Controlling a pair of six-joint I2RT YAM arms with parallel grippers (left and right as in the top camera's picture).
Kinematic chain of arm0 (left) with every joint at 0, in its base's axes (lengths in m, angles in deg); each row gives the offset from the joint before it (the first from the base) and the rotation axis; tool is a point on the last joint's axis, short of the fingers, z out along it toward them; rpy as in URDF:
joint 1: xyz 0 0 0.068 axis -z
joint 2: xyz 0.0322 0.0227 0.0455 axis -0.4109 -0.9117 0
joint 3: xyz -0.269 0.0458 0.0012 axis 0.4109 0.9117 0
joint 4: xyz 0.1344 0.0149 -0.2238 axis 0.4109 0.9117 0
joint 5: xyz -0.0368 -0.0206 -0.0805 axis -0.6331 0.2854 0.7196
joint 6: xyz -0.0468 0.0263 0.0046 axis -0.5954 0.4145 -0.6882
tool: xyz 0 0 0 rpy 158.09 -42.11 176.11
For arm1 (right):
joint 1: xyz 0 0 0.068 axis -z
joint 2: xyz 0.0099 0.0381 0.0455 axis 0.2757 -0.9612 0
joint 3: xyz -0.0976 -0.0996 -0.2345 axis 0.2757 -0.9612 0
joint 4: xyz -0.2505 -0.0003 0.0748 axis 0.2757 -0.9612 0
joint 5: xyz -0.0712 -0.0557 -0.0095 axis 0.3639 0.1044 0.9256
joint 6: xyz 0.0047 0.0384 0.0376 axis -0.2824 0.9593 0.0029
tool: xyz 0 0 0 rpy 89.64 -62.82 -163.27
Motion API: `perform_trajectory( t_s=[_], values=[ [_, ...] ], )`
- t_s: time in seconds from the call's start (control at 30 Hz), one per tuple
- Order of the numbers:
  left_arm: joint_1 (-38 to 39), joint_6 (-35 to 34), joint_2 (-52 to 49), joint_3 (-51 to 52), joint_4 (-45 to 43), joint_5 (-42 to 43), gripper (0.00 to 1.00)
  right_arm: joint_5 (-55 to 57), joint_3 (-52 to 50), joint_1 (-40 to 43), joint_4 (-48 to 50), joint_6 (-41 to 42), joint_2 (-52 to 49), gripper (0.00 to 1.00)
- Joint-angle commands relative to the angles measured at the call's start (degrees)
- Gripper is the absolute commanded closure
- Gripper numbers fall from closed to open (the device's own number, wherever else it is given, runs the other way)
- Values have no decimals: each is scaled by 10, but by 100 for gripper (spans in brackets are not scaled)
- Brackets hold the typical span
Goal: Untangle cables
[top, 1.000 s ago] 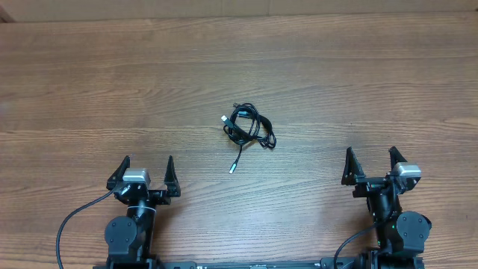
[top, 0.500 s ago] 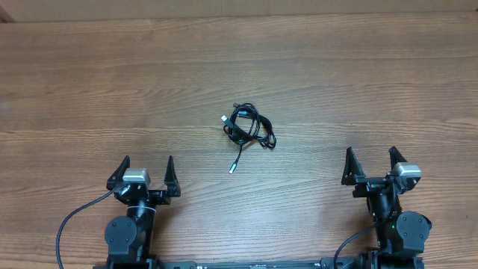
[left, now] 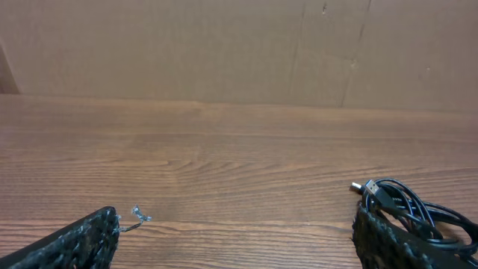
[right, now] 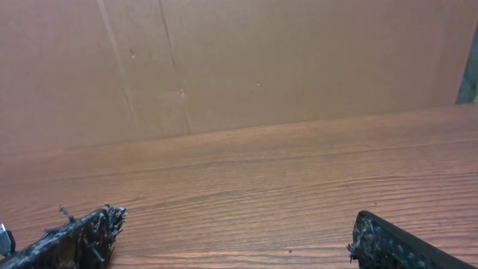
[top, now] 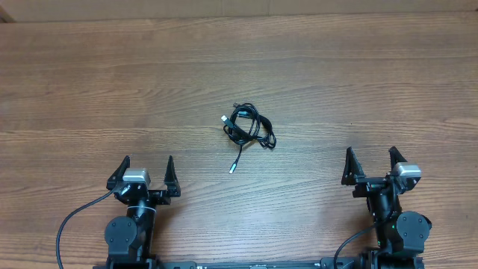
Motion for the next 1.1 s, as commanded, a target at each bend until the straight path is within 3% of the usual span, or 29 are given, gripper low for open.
perform_trajectory(
  t_s=[0.0, 1.07],
  values=[
    [-3, 9, 5, 2, 1, -2, 0, 4, -6, -3, 3, 0, 5, 0],
    [-3, 9, 5, 2, -3, 45, 0, 4, -6, -3, 3, 0, 5, 0]
  ],
)
